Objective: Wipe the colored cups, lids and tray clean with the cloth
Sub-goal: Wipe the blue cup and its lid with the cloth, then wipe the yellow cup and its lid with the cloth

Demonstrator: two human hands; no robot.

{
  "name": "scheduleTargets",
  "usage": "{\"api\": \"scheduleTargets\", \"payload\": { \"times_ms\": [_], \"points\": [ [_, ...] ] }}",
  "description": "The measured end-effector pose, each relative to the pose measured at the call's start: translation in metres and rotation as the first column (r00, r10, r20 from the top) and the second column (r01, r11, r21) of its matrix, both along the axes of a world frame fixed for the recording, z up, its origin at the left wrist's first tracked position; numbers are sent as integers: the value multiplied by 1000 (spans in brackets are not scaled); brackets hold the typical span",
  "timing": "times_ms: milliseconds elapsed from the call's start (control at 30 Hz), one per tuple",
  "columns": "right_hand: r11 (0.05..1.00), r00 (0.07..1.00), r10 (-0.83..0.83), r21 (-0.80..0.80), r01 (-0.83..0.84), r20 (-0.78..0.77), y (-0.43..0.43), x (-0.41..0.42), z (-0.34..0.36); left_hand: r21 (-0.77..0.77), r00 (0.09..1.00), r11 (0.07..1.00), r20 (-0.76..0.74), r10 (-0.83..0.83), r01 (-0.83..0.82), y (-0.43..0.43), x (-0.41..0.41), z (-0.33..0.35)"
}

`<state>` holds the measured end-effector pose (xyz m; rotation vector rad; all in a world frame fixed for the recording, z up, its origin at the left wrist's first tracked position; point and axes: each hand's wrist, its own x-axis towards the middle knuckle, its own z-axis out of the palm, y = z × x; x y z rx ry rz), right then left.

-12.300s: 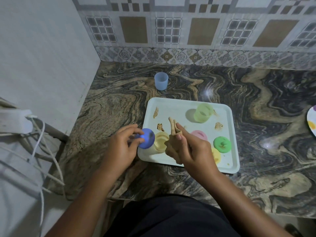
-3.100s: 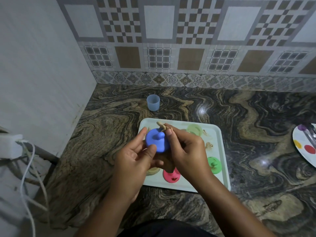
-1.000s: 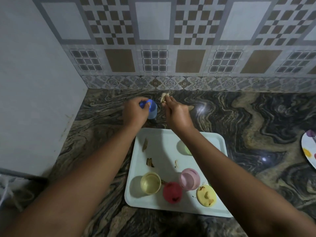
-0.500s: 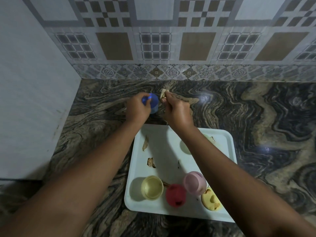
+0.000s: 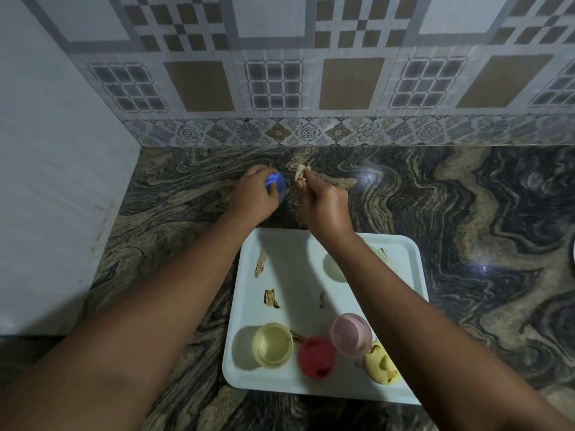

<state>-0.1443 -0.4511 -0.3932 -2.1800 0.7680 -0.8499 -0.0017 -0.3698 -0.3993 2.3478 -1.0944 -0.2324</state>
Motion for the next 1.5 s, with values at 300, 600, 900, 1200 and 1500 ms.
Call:
{"api": "scheduleTargets", "payload": {
  "times_ms": [300,600,900,1200,1500],
  "points": [
    [1000,999,-27,-14,27,36,-1,-2,0,-9,999,1000,-36,-19,19,-2,2,-2],
    [998,995,-41,-45,45,88,1,-6,2,-156,999,987,-45,27,-34,9,1,6],
    [974,996,-55,222,39,68,43,-43,43,-434,990,892,-116,85,-127,66,-43,68],
    [899,982,89,412,-150,164,116,-118,54,-446,979,892,-205,-24,-71,162,-133,81],
    [927,993,118,362,-101,-24,160,-171,34,16,980,980,-21,-199,199,220,-172,17]
  ]
}}
